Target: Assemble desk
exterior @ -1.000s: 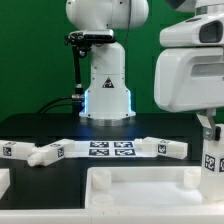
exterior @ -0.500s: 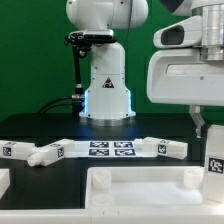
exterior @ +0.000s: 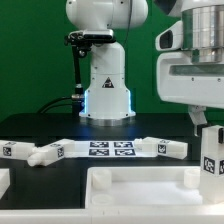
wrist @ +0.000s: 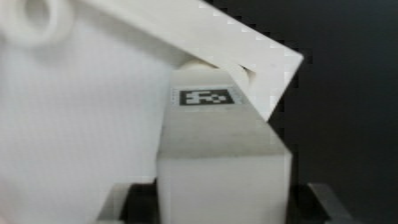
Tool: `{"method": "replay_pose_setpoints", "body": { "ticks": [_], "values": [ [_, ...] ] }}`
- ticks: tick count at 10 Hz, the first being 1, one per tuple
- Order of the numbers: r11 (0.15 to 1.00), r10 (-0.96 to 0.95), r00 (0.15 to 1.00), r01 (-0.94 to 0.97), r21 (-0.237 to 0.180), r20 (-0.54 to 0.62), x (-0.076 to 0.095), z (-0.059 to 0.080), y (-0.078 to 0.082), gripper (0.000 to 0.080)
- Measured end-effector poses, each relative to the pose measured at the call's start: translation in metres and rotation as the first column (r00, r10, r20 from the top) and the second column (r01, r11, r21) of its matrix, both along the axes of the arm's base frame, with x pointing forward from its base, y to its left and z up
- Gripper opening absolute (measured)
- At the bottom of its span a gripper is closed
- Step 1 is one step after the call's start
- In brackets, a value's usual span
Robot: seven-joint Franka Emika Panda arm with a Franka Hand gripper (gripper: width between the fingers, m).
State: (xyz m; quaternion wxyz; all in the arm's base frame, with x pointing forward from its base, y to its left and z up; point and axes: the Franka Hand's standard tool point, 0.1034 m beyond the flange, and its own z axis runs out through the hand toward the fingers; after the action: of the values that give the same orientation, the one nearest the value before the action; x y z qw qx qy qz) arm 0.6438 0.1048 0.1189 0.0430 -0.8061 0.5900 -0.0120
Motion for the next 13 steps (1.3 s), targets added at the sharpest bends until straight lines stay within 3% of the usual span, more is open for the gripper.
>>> {"method": "replay_pose_setpoints", "body": {
  "ticks": [1,2,3,4,5,8,9,10,11,13],
  "values": [
    [0.995,0.100,0.995,-0.100,-0.007,0.005,0.000,0.000,0.001,0.0330],
    [0.972,0.233,0.973,-0.233,-0.019,0.002,-0.001,0.000,0.001,0.0466],
    [0.887,0.460,0.888,-0.460,-0.033,-0.006,-0.001,-0.001,0.003,0.0466],
    [0.736,0.676,0.737,-0.676,-0.027,-0.020,-0.001,-0.007,0.006,0.0612],
    [0.683,0.729,0.683,-0.730,-0.021,-0.028,-0.003,-0.010,0.008,0.0638],
    [0.492,0.870,0.493,-0.870,-0.035,-0.024,-0.002,-0.010,0.006,0.0647],
    [0.224,0.974,0.226,-0.973,-0.057,-0.029,0.000,-0.008,0.007,0.0649],
    [0.134,0.990,0.135,-0.989,-0.056,-0.026,-0.001,-0.008,0.011,0.0649],
    [0.150,0.988,0.151,-0.987,-0.055,-0.026,-0.001,-0.008,0.010,0.0649],
    [0.170,0.985,0.172,-0.984,-0.054,-0.026,-0.001,-0.009,0.010,0.0392]
  ]
}}
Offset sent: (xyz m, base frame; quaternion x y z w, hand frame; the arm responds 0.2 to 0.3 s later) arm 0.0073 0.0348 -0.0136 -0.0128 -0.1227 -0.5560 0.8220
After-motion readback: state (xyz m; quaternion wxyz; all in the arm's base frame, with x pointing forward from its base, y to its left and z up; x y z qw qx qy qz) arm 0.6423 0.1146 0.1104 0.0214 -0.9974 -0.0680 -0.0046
